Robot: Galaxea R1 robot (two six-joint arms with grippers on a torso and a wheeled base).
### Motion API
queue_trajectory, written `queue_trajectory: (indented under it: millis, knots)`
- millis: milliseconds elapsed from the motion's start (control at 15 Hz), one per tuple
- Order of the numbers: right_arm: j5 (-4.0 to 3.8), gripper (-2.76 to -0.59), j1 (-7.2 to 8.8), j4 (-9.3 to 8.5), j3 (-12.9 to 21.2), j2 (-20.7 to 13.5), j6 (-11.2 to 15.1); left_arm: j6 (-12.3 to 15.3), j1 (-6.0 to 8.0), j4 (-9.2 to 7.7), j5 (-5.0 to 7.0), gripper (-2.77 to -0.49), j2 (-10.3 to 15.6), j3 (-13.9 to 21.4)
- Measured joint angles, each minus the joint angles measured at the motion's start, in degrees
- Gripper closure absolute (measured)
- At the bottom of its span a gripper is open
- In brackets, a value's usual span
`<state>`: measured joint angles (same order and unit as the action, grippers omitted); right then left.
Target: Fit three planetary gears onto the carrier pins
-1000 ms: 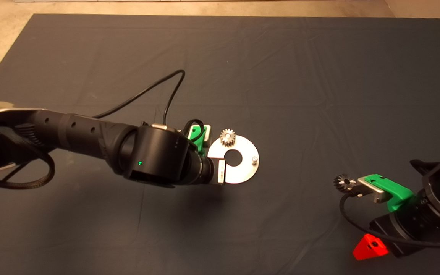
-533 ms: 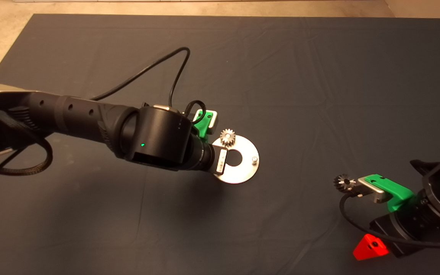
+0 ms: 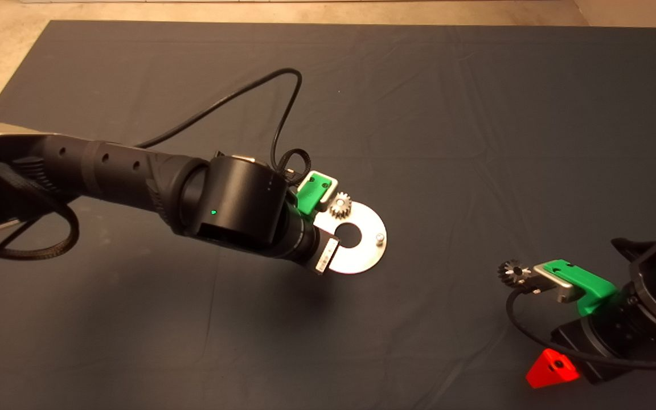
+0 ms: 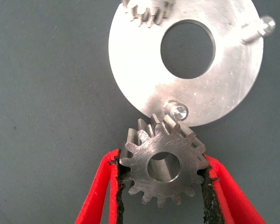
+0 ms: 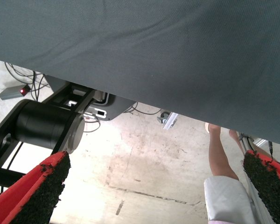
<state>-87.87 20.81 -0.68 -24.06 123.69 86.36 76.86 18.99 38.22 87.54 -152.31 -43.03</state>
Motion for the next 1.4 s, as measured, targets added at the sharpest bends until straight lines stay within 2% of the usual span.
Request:
queue_trajectory:
  millis: [133,400,600,667,800,1133,1333,1400]
  knots:
    - [0.0,-2.76,0.0,0.0,0.0,-0.02,0.0,-2.26,0.07,-1.81,-0.02,-0.82,-0.54,-0.57]
    - [0.0,-2.76,0.0,0.0,0.0,-0.02,0.0,-5.55,0.07,-3.37,-0.02,-0.82,-1.16,-3.21]
    - [0.0,-2.76,0.0,0.0,0.0,-0.02,0.01,-7.8,0.07,-4.59,-0.09,-0.82,-4.25,-7.75]
    - [0.0,-2.76,0.0,0.0,0.0,-0.02,0.0,-8.4,0.09,-4.87,-0.46,-0.82,-5.15,-8.67]
    - [-0.02,-2.76,0.0,0.0,0.0,-0.02,0.01,-8.47,0.07,-5.67,-1.67,-0.82,-5.28,-8.73]
    - [0.0,-2.76,0.0,0.0,0.0,0.12,0.01,-8.42,0.1,-5.73,-1.76,-0.82,-4.39,-8.75]
    - [0.01,-2.76,0.0,0.0,0.0,0.12,0.0,-8.29,0.07,-5.73,-3.48,-0.82,-3.95,-8.75]
    - [0.0,-2.76,0.0,0.0,0.0,0.12,0.0,-8.14,0.1,-5.73,-3.69,-0.82,-3.71,-8.78]
